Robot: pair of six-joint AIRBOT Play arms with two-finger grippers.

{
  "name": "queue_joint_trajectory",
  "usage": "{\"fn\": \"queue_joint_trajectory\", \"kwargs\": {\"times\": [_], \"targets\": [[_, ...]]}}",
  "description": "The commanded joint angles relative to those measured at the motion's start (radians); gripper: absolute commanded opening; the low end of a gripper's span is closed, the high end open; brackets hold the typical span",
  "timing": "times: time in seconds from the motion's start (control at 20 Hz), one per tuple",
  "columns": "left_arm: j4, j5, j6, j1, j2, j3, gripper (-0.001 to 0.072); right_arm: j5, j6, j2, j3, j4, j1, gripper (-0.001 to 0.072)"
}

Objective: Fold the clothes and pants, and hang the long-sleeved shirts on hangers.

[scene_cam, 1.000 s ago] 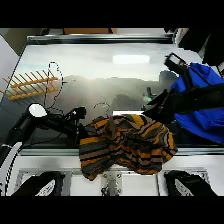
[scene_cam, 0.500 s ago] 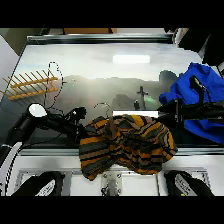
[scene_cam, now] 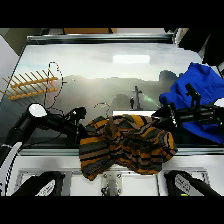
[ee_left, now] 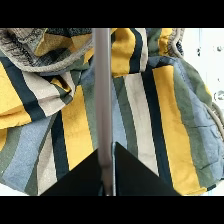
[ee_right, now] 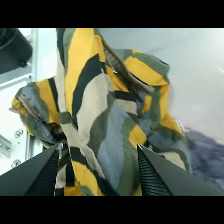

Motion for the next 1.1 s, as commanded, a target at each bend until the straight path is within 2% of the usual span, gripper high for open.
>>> {"fn": "queue_joint_trajectory", "kwargs": {"times": [0.0, 0.45, 1.05], "targets": [[0.000, 0.000, 0.001, 0.000, 0.000, 0.000, 0.0012, -0.003, -0.027, -0.041, -0.013, 0.033, 0.052, 0.0521], [0.000, 0.000, 0.001, 0.000, 0.000, 0.000, 0.0011, -0.077, -0.027, -0.104, -0.012, 0.068, 0.189, 0.0521], [0.000, 0.000, 0.001, 0.000, 0.000, 0.000, 0.0012, -0.078, -0.024, -0.104, -0.012, 0.068, 0.194, 0.0520]]}}
